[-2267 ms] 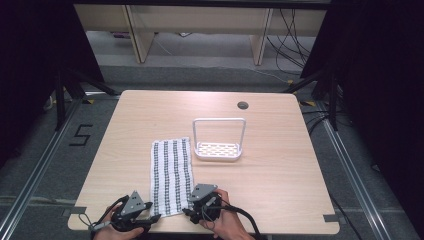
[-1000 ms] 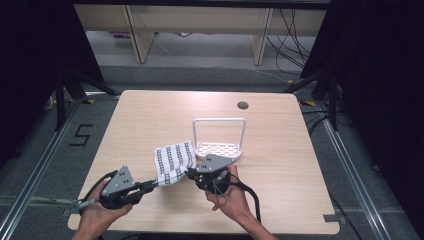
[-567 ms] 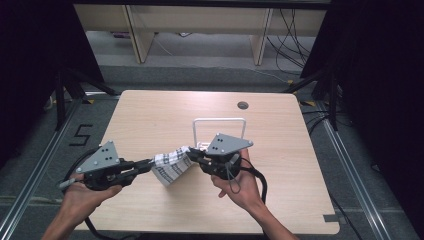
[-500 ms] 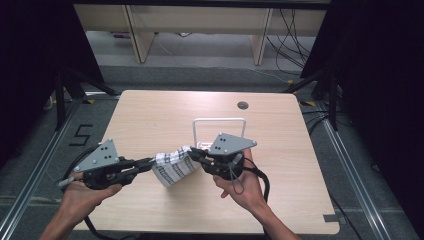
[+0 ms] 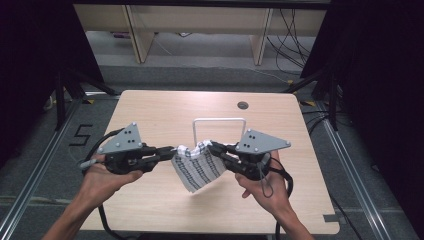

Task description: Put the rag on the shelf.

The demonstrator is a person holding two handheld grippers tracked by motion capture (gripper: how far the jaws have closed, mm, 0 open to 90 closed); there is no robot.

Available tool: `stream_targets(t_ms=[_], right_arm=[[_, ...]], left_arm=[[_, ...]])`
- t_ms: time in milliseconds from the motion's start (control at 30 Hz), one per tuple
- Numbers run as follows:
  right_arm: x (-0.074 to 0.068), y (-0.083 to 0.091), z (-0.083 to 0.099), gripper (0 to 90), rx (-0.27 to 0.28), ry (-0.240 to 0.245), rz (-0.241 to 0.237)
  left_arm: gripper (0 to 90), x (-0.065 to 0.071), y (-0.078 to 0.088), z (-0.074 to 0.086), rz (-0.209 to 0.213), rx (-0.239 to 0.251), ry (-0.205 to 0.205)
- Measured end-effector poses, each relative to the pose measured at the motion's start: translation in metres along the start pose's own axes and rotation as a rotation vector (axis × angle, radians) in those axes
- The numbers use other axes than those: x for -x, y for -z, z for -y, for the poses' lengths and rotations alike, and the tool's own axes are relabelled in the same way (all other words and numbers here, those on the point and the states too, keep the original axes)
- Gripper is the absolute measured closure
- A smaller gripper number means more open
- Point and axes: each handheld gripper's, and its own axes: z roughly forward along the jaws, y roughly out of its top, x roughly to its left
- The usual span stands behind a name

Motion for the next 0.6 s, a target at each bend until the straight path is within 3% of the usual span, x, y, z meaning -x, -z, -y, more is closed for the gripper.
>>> stream_targets(t_ms=[267,600], right_arm=[[0.016,0.016,-0.001,86.8,0.016,-0.023,0.05],[0.037,0.02,-0.004,86.8,0.016,-0.054,0.1]], left_arm=[[85.7,-0.008,-0.017,-0.02,-0.003,0.01,-0.009],[85.7,-0.023,-0.038,-0.037,-0.009,0.01,0.011]])
